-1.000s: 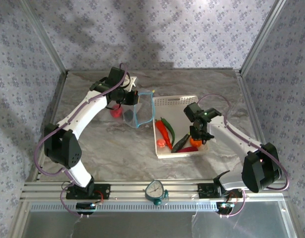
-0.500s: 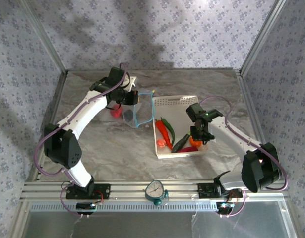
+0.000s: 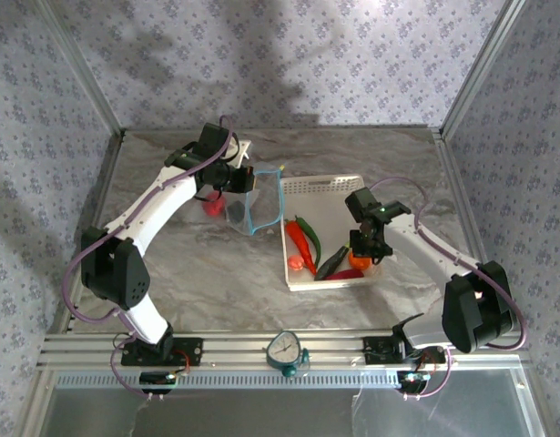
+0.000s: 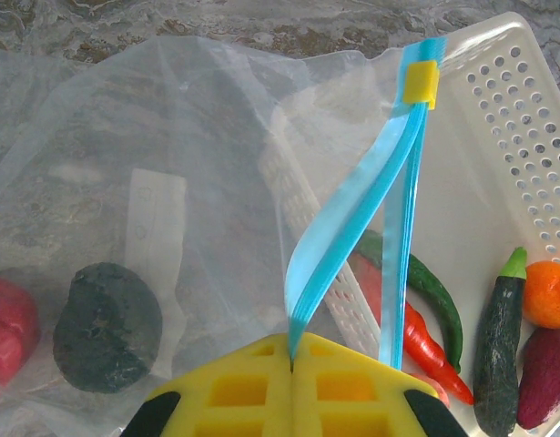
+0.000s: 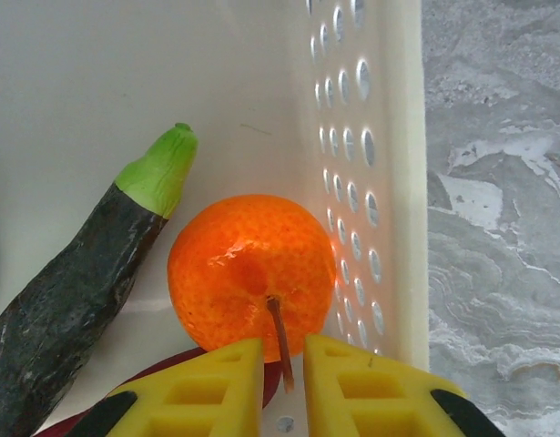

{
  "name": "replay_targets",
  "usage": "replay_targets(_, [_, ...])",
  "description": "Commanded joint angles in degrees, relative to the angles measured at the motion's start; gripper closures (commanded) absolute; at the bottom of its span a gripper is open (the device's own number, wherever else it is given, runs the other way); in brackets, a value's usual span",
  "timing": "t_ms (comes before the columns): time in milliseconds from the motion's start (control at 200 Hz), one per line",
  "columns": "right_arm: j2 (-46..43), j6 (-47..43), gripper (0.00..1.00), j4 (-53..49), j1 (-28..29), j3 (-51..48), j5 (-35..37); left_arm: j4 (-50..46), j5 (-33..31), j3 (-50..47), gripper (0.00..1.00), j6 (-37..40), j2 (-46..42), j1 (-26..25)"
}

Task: Place the food in the zip-top bag and seal the zipper

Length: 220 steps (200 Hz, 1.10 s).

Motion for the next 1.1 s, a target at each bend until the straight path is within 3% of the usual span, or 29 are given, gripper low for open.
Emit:
replay_targets(0, [0.74,-0.75,0.82,-0.05,-0.33,-1.06,-0.89,0.58,0.91,1.05,0.98,0.77,-0.65,0.42])
replay_targets(175, [0.87,-0.8,0.9,0.22,-0.51,-1.28,-0.71,0.52,0.98,1.06,0.98,0.78,-0.47,0.45])
replay_targets(265, [0.8,-0.72,1.0,0.19,-0.67,-1.4,-0.56,0.57,0.91,0.96,0.98,0.7,-0.43,0.42])
replay_targets(595, [-0.93,-1.91,1.0,1.59,-0.26,0.49,-1.94,0.59,0.91,0.61,0.99,0.75,-0.38,0.56])
replay_targets(1094, [-4.64,-5.13,1.0,3.4,3.0,13.51,-3.57,0.59,1.13,1.22,0.99,0.49,0.5,0.56])
